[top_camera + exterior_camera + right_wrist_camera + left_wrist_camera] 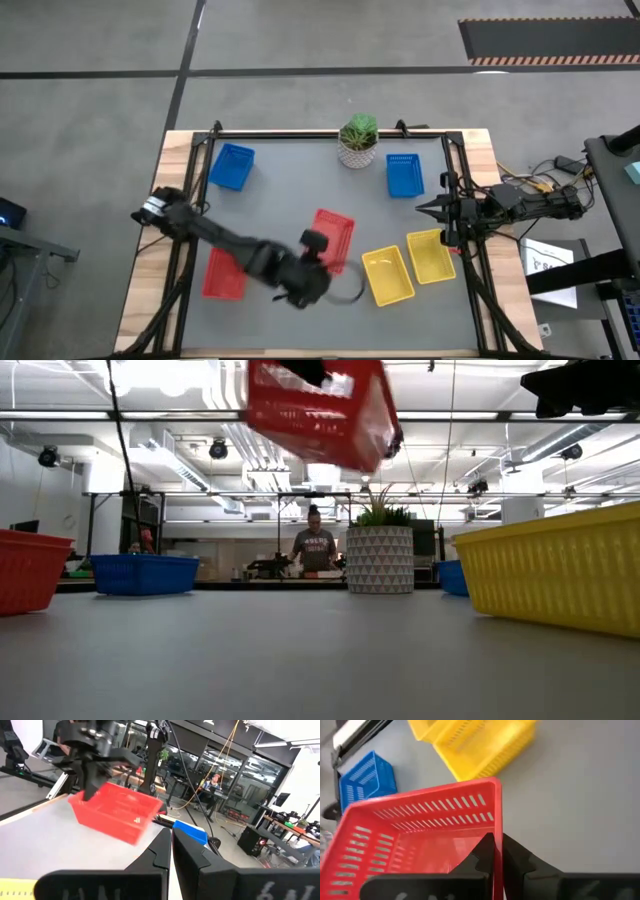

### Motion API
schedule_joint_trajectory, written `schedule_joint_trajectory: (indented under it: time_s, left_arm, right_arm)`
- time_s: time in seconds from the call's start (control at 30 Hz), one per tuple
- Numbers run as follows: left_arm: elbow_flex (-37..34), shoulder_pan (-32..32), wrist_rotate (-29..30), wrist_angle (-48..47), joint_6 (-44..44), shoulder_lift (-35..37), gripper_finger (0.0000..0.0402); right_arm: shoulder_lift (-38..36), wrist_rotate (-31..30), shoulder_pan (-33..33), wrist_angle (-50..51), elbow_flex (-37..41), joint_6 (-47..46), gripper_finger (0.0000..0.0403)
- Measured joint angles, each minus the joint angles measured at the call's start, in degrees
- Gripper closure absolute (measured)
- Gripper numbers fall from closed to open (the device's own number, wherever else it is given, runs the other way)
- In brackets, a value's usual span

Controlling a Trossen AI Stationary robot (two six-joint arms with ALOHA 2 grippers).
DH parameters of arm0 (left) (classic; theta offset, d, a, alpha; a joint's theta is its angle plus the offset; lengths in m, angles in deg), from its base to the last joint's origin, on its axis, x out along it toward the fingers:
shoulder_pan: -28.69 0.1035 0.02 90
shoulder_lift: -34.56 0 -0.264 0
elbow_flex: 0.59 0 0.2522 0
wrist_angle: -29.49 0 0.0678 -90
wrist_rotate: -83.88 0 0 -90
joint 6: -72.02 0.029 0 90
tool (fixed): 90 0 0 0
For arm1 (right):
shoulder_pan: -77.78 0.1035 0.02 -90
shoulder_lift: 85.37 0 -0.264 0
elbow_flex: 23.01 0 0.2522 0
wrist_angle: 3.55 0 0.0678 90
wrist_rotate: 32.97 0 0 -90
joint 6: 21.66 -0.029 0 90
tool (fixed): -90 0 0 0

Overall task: Stack baskets by color
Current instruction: Stack the right red bin on top of the left red bin

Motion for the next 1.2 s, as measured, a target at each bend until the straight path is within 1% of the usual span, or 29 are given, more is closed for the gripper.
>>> schedule_joint_trajectory:
  time_s: [0.2, 0.23, 0.33, 0.4, 0.57, 0.63, 0.7, 0.8, 0.87, 0.9, 1.1, 1.2]
  left_arm:
    - [-5.87, -10.18, 8.23, -2.49, -0.19, 4.46, 0.0402]
    - [-7.30, -11.68, 9.32, -2.70, -1.19, 5.38, 0.0402]
    - [-11.18, -15.81, 12.83, -2.87, -7.74, 8.64, 0.0402]
    - [-13.72, -18.42, 13.73, -3.27, -12.58, 11.36, 0.0402]
    - [-19.75, -24.43, 13.97, -3.05, -17.91, 16.67, 0.0402]
    - [-21.80, -26.50, 13.80, -3.41, -21.54, 18.25, 0.0402]
    - [-23.41, -28.40, 11.95, -3.47, -27.84, 19.66, 0.0402]
    - [-24.77, -30.46, 4.78, -3.63, -37.40, 21.36, 0.0402]
    - [-24.84, -31.84, -0.15, -4.68, -42.07, 22.19, 0.0401]
    - [-24.82, -32.50, -1.66, -5.96, -44.14, 22.60, 0.0401]
    - [-24.36, -36.07, -3.82, -18.19, -54.54, 25.08, 0.0401]
    - [-25.21, -36.89, -3.97, -19.97, -57.03, 25.92, 0.0401]
  right_arm:
    - [0.02, 0.11, 0.02, 0.04, 0.00, 0.04, 0.0394]
    - [0.04, 0.13, 0.02, -0.01, 0.00, 0.04, 0.0394]
    - [0.05, 0.20, 0.02, 0.02, 0.00, -0.24, 0.0394]
    - [0.05, 0.20, 0.02, 0.00, 0.00, -0.50, 0.0394]
    - [0.05, 0.20, 0.02, 0.08, 0.00, -1.69, 0.0394]
    - [0.05, 0.20, 0.02, 0.18, 0.00, -1.85, 0.0394]
    - [0.05, 0.20, 0.02, 0.55, 0.00, -2.37, 0.0394]
    - [0.07, 0.20, 0.02, 0.72, 0.00, -2.49, 0.0394]
    - [0.09, 0.20, 0.02, 0.79, 0.00, -2.49, 0.0394]
    - [0.09, 0.20, 0.02, 0.85, 0.00, -2.48, 0.0394]
    - [0.09, 0.20, 0.02, 0.89, 0.00, -2.32, 0.0394]
    - [0.11, 0.20, 0.02, 0.91, 0.00, -2.29, 0.0394]
